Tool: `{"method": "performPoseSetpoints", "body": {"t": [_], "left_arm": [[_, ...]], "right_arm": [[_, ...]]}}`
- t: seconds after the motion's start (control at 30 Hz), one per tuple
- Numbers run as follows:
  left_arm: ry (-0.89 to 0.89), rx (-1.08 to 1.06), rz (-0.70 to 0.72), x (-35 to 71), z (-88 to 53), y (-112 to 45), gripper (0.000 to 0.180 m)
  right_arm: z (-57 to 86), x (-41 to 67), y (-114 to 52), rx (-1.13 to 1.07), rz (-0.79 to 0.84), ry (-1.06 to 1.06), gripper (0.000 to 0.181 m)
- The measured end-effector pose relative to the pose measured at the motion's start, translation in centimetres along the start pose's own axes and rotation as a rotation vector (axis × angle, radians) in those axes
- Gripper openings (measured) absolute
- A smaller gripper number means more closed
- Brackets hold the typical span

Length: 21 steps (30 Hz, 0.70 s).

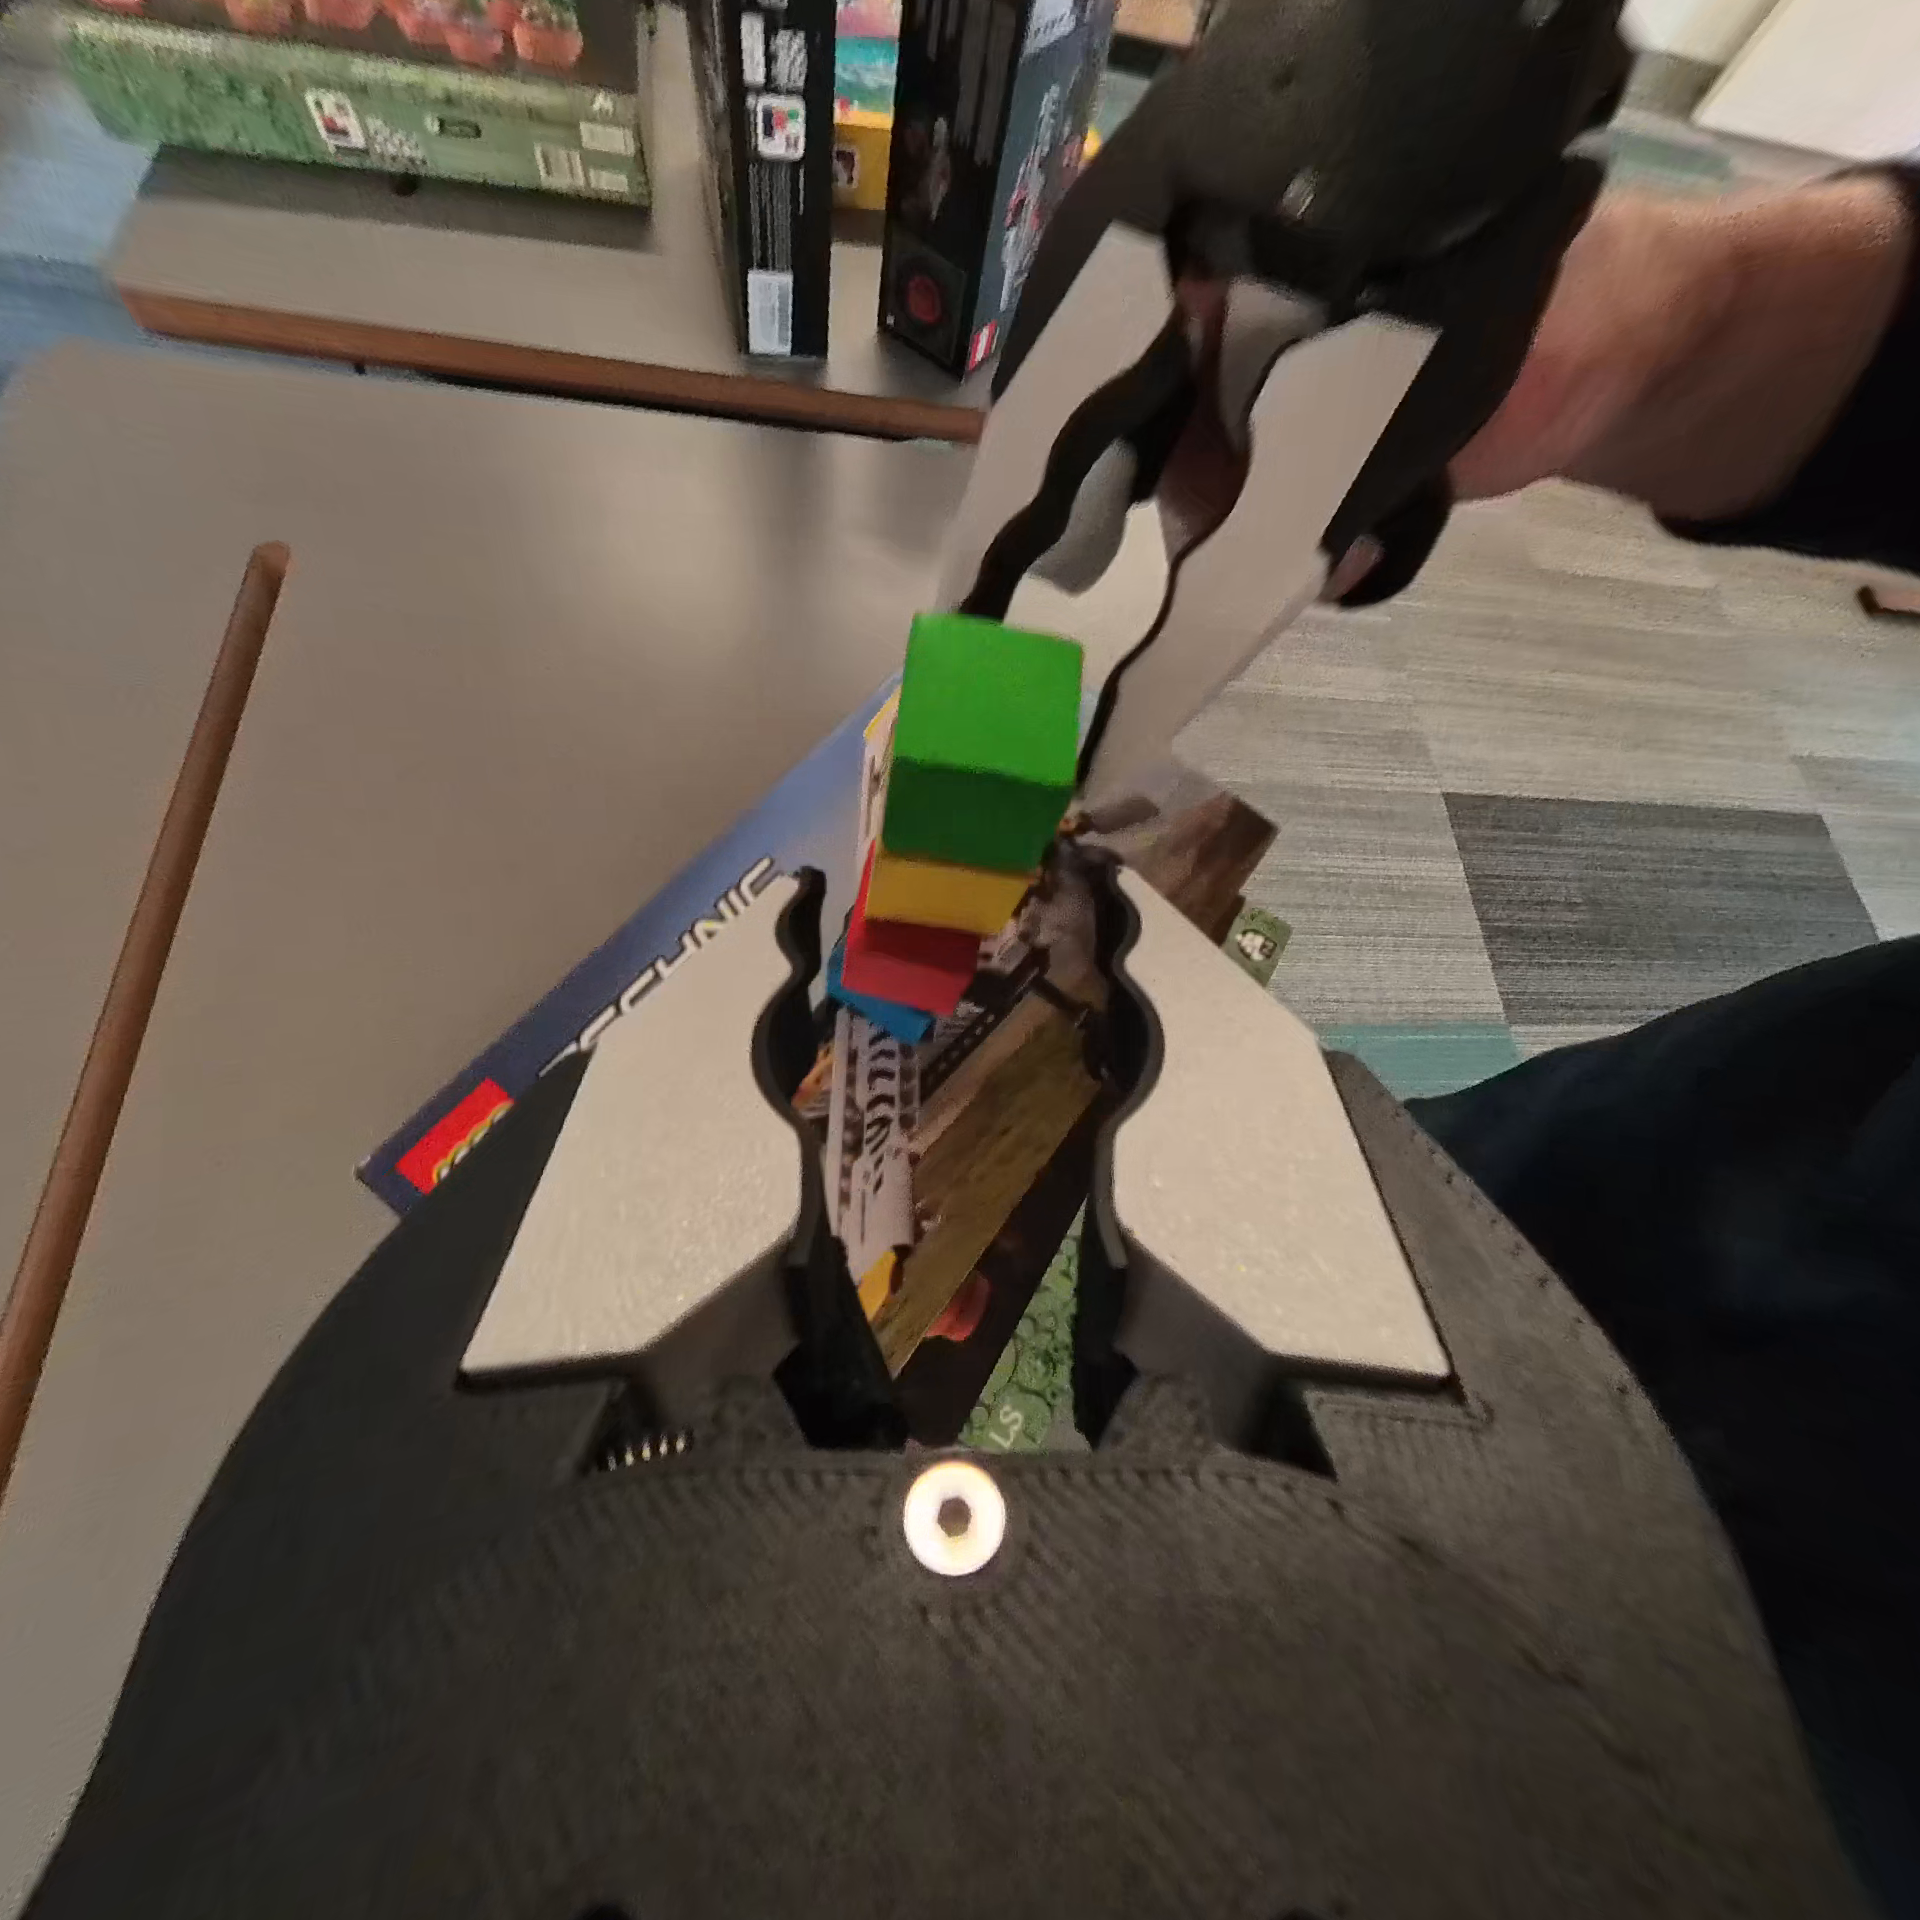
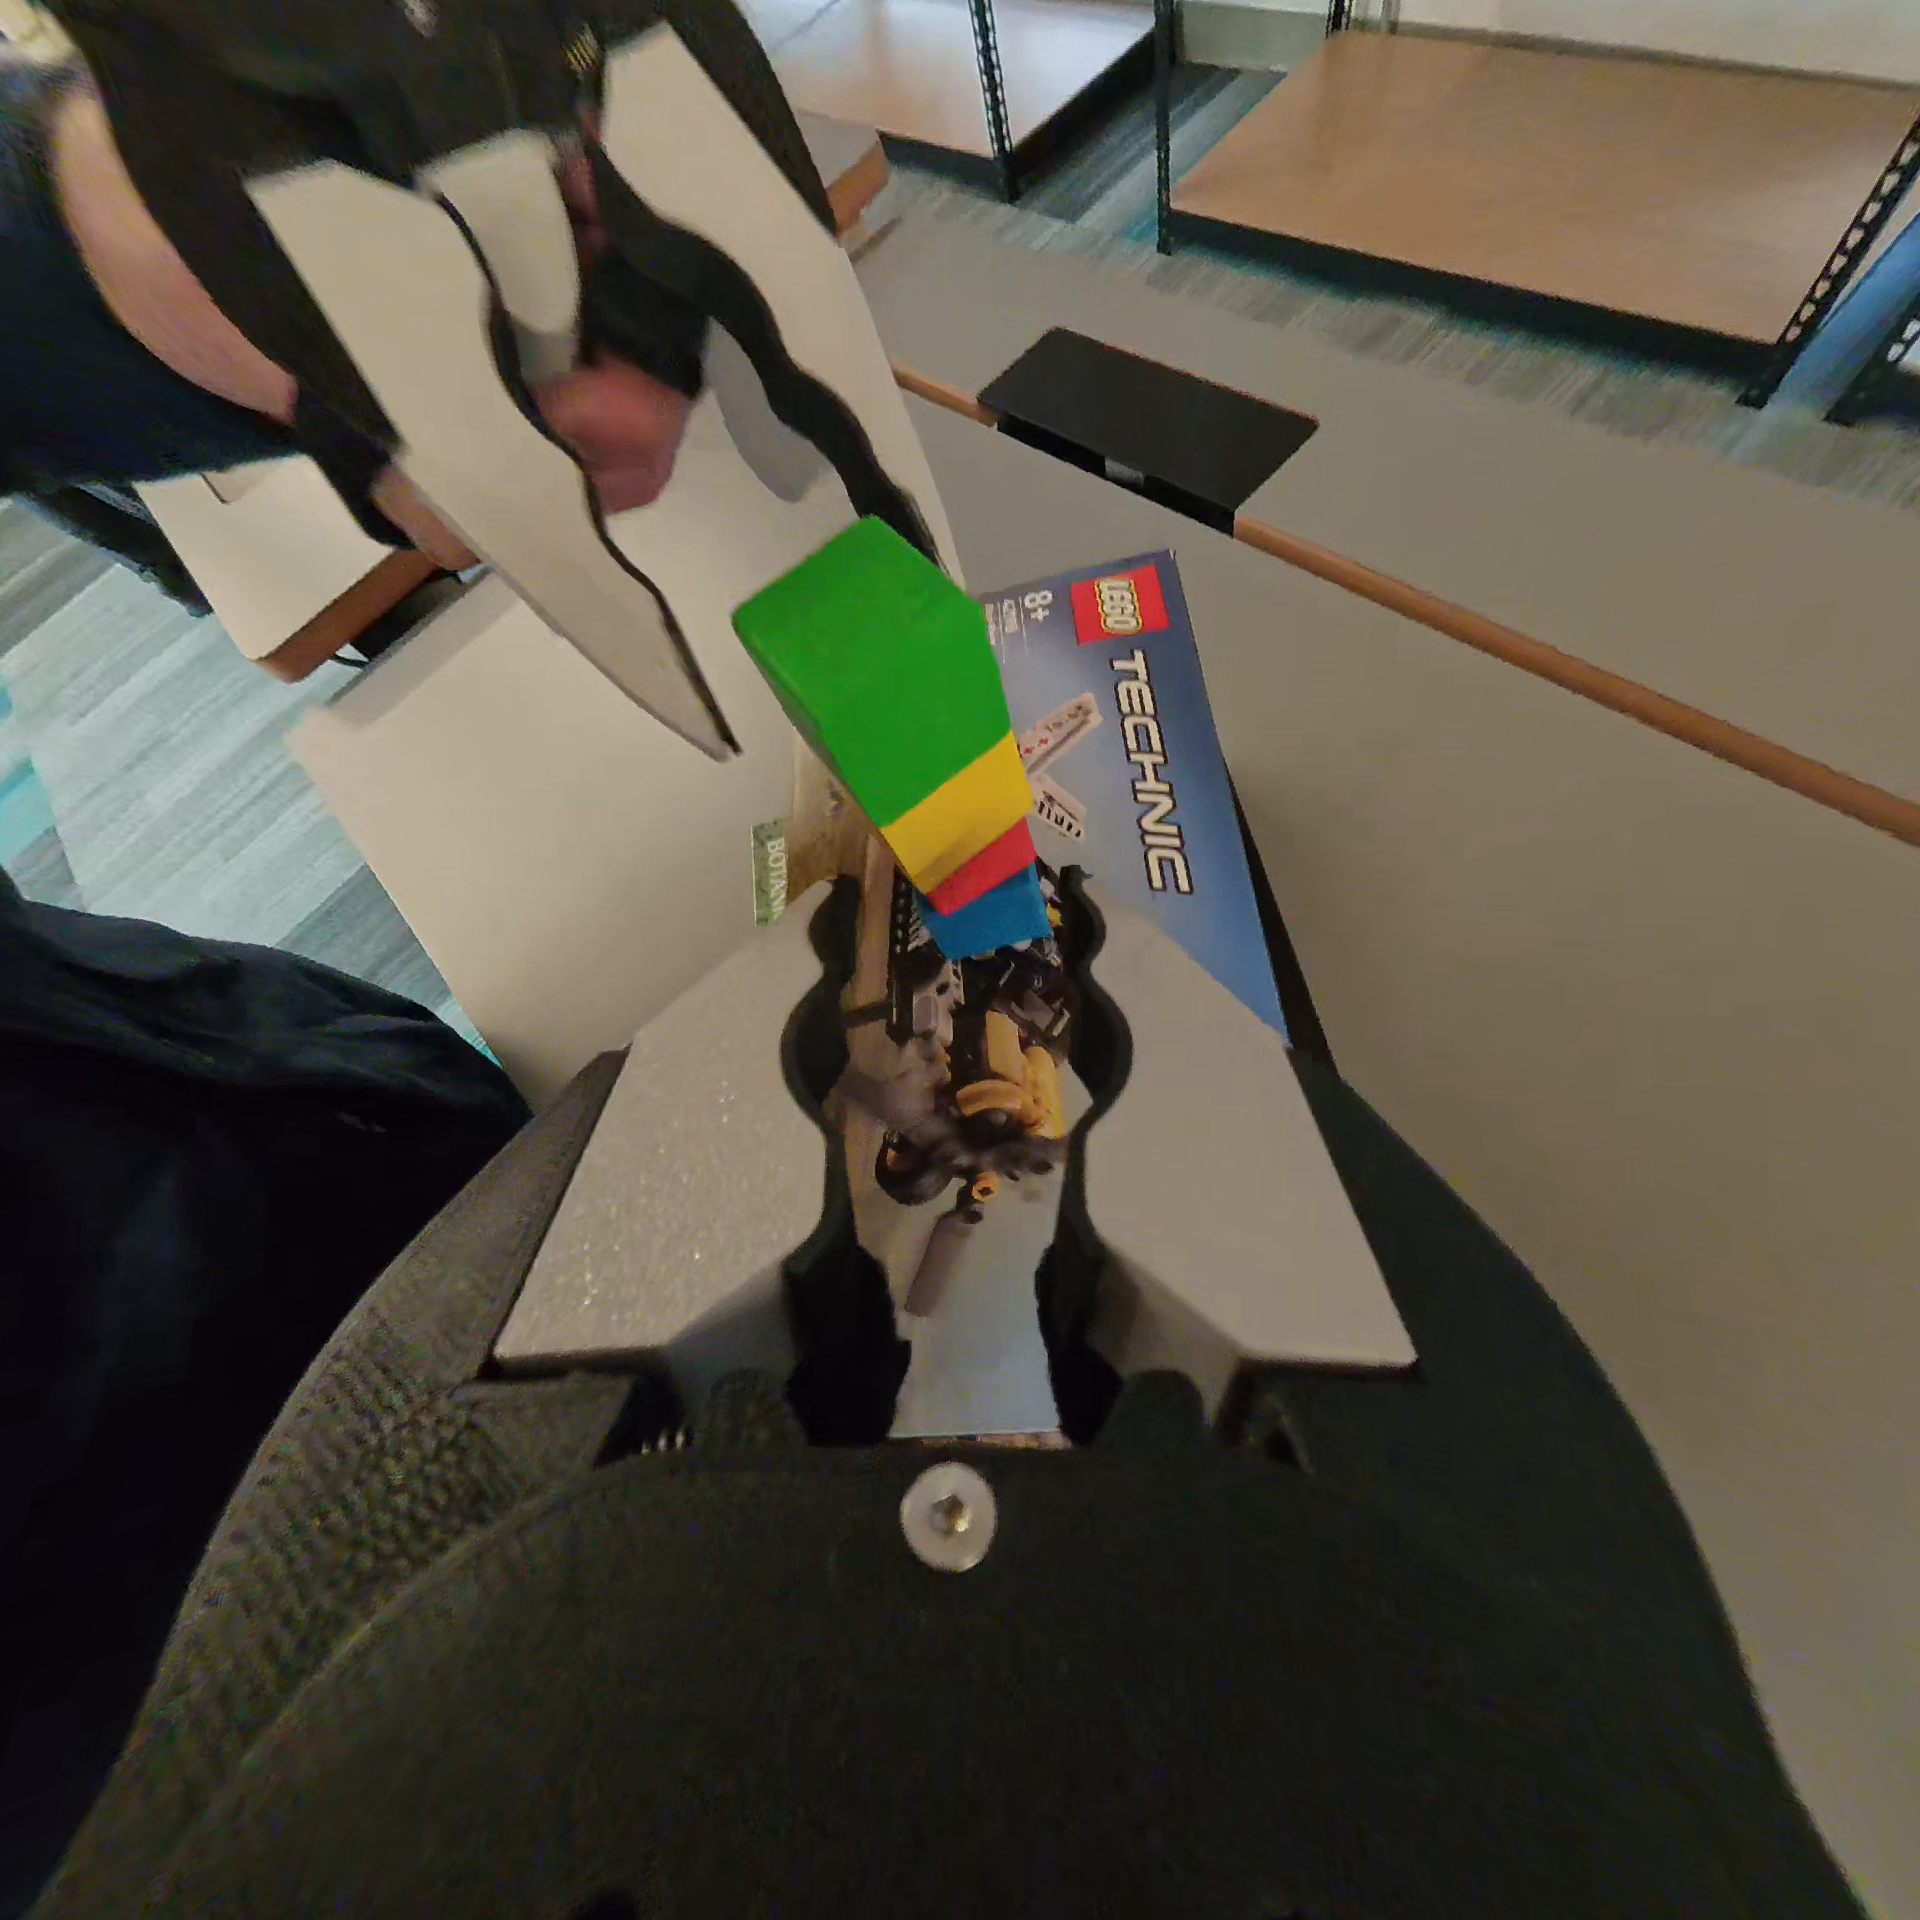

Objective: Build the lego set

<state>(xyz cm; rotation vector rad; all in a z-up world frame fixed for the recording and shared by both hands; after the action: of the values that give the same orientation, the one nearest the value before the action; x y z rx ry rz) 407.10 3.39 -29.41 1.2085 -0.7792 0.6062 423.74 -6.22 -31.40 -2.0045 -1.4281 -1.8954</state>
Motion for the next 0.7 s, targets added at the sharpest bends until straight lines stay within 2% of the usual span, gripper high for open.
{"method": "performPoseSetpoints", "body": {"t": [0.2, 0.33, 0.7], "left_arm": [[0.064, -0.009, -0.037, -2.6, -0.5, -0.9, 0.042], [0.046, 0.0, -0.046, -2.7, -0.3, -1.7, 0.033], [0.042, 0.011, -0.051, -2.9, -0.2, -2.2, 0.033]], "right_arm": [[-0.2, 0.5, -0.8, 0.026, -0.026, 0.018, 0.033], [-0.6, 0.7, -1.4, 0.038, -0.034, 0.032, 0.031], [-1.0, 0.9, -2.1, 0.037, -0.045, 0.044, 0.033]]}}
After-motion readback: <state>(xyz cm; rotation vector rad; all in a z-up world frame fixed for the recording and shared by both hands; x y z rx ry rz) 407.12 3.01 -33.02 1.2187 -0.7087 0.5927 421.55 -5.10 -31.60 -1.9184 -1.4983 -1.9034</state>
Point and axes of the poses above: each gripper's, where its closed fingertips meet, y back along the fingers, x out of its top, z = x × y across the jaws, the point moved 10 cm from there along y, back along the fingers, and after that the axes turned 1 degree about -y, right-handed, at the moved point
